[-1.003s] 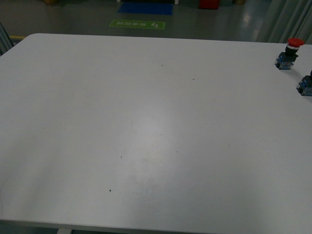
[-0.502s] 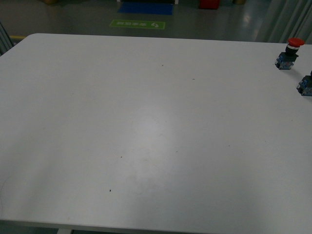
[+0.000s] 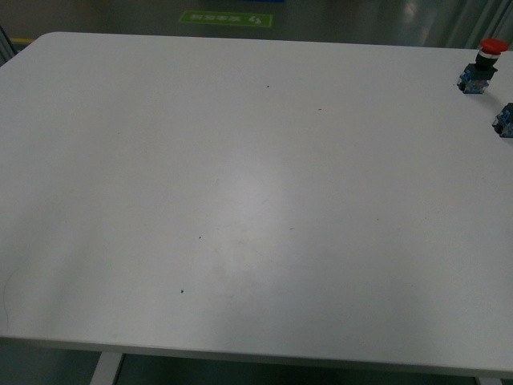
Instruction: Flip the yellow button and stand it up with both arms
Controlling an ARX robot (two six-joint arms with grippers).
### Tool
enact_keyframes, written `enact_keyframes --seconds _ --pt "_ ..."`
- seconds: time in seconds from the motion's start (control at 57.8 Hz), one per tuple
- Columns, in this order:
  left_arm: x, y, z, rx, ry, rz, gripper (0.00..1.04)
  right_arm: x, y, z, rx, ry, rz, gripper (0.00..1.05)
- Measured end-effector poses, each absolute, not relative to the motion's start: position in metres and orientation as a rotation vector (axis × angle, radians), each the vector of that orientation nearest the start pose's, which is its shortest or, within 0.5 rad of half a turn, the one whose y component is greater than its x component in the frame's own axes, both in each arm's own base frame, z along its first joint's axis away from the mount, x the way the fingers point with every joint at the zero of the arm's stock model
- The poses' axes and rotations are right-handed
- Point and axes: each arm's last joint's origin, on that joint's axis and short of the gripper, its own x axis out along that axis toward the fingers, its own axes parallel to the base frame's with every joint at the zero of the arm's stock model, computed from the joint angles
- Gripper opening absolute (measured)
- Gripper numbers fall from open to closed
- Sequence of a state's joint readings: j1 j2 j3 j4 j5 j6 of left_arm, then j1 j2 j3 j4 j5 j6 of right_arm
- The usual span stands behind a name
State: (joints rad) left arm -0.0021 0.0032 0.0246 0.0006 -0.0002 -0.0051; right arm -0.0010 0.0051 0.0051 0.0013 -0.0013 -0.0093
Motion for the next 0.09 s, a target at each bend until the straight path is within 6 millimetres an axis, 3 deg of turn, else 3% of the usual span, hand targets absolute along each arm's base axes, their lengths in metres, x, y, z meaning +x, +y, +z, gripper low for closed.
enact_keyframes --seconds 0.086 --pt "0.0963 -0.0002 0.1717 -0.005 -0.022 -0.002 0.98 0.0977 -0.0001 0.1650 -0.009 -0.001 0.000 0.97"
